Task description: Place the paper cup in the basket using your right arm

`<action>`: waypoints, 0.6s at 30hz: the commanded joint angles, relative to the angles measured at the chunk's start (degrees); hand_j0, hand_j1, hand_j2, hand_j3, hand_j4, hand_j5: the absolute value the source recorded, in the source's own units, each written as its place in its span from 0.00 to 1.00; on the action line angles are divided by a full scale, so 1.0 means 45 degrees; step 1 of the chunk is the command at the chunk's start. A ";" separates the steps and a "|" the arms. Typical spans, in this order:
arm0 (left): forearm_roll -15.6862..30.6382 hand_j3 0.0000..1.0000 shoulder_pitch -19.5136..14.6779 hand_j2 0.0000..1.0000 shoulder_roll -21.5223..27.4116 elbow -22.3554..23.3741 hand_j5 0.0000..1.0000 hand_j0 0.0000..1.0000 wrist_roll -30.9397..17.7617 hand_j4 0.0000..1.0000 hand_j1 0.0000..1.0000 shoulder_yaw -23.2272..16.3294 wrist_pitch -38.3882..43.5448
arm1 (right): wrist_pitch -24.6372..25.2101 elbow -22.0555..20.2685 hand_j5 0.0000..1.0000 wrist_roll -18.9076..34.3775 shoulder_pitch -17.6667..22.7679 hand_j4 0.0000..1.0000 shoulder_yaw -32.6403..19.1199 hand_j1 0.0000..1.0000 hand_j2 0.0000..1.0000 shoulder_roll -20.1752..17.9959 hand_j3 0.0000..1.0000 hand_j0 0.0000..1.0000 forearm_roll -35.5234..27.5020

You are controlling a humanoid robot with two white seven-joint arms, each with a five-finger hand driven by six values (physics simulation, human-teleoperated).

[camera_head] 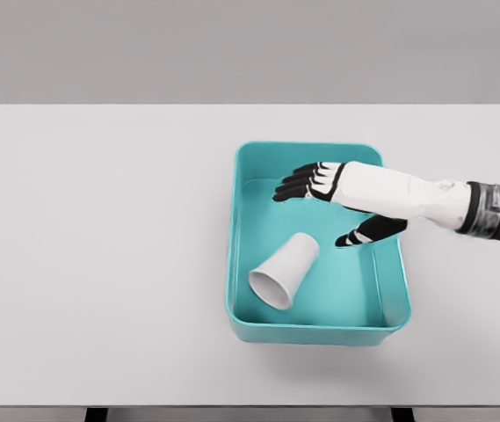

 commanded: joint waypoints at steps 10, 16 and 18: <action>0.0001 1.00 0.0000 1.00 0.0001 0.0000 1.00 1.00 -0.0002 1.00 1.00 0.0000 -0.0007 | 0.0851 -0.0106 1.00 -0.0008 0.0332 1.00 -0.2235 1.00 1.00 -0.0150 1.00 1.00 -0.3001; -0.0019 1.00 0.0000 1.00 0.0001 -0.0020 1.00 1.00 -0.0002 1.00 1.00 -0.0058 -0.0007 | 0.0851 -0.0106 1.00 -0.0008 0.0566 1.00 -0.2254 1.00 1.00 -0.0071 1.00 1.00 -0.2982; -0.0038 1.00 0.0000 1.00 0.0001 -0.0020 1.00 1.00 0.0018 1.00 1.00 -0.0077 -0.0007 | 0.0851 -0.0067 1.00 -0.0008 0.0645 1.00 -0.2410 1.00 1.00 -0.0032 1.00 1.00 -0.2982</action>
